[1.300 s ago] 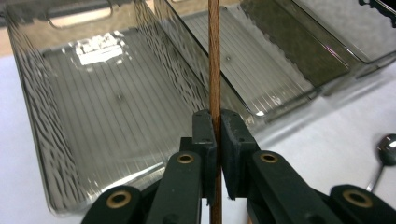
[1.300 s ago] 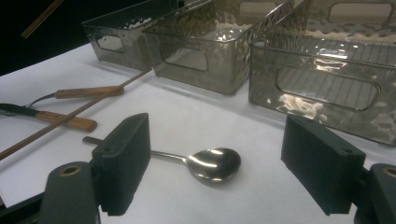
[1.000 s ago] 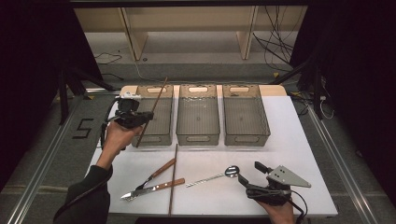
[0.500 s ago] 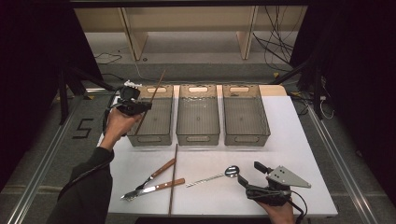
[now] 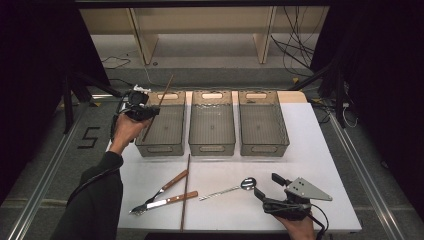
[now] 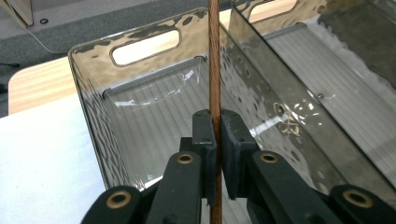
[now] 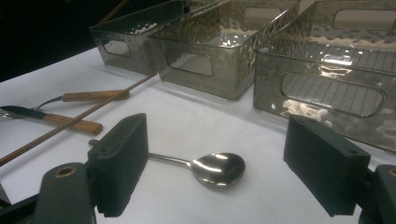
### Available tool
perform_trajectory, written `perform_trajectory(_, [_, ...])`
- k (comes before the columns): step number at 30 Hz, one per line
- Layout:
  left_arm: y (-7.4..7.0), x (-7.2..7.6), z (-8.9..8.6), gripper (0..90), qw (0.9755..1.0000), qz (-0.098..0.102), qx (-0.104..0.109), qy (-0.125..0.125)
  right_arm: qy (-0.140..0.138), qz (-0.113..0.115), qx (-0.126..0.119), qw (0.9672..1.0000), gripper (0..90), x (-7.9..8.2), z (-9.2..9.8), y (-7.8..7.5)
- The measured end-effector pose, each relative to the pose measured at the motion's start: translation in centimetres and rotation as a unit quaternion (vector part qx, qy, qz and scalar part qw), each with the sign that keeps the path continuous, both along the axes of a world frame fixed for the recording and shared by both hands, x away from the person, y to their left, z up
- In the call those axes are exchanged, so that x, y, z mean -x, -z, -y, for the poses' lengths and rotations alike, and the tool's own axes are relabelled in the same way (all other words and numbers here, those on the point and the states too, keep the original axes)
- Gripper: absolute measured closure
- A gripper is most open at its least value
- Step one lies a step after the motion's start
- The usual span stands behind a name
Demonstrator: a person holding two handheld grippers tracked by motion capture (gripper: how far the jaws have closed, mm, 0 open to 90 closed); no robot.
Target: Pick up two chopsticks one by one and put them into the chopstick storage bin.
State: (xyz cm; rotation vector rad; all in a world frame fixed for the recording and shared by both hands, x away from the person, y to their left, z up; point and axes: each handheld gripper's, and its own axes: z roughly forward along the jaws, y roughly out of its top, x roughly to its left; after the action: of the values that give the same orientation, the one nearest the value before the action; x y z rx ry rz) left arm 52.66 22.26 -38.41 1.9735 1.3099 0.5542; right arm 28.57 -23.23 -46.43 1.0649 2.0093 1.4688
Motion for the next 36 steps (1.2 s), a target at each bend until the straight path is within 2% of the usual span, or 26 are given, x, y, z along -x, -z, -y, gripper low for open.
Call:
perform_trajectory(12, [1.2,-0.7,0.2,84.6,0.9999,-0.002,-0.008,-0.006,0.0,0.0,-0.001,1.0,22.8,0.0,0.1,0.0])
perform_trajectory(18, [2.1,-0.9,0.3,84.6,0.9999,-0.011,-0.003,-0.013,-0.001,0.0,-0.001,1.0,22.8,0.0,0.0,0.0])
perform_trajectory(24, [2.8,-1.0,0.3,84.3,0.9996,-0.022,-0.014,-0.013,0.0,0.0,-0.002,1.0,22.9,0.0,0.1,0.0])
perform_trajectory(27, [3.0,-1.1,0.3,84.0,0.9994,-0.029,-0.009,-0.016,0.0,-0.001,-0.001,1.0,22.9,0.0,0.0,0.0])
perform_trajectory(29, [3.4,-1.1,0.6,83.5,0.9991,-0.033,-0.023,-0.017,0.0,-0.001,-0.001,1.0,22.8,0.0,0.0,0.0])
perform_trajectory(30, [3.6,-1.1,0.6,82.5,0.9988,-0.035,-0.03,-0.018,0.0,-0.001,-0.001,1.0,22.8,0.0,0.0,0.0])
perform_trajectory(32, [3.7,-1.1,0.4,76.4,0.999,-0.038,-0.01,-0.021,0.0,0.0,-0.002,1.0,22.8,0.0,0.1,0.0])
perform_trajectory(34, [3.5,-1.0,0.4,66.6,0.9989,-0.044,-0.002,-0.015,0.0,0.0,-0.003,1.0,22.8,0.0,0.1,0.0])
perform_trajectory(36, [3.1,-0.8,0.4,58.2,0.9992,-0.037,0.0,-0.013,0.0,0.0,-0.002,1.0,22.8,0.0,0.1,0.0])
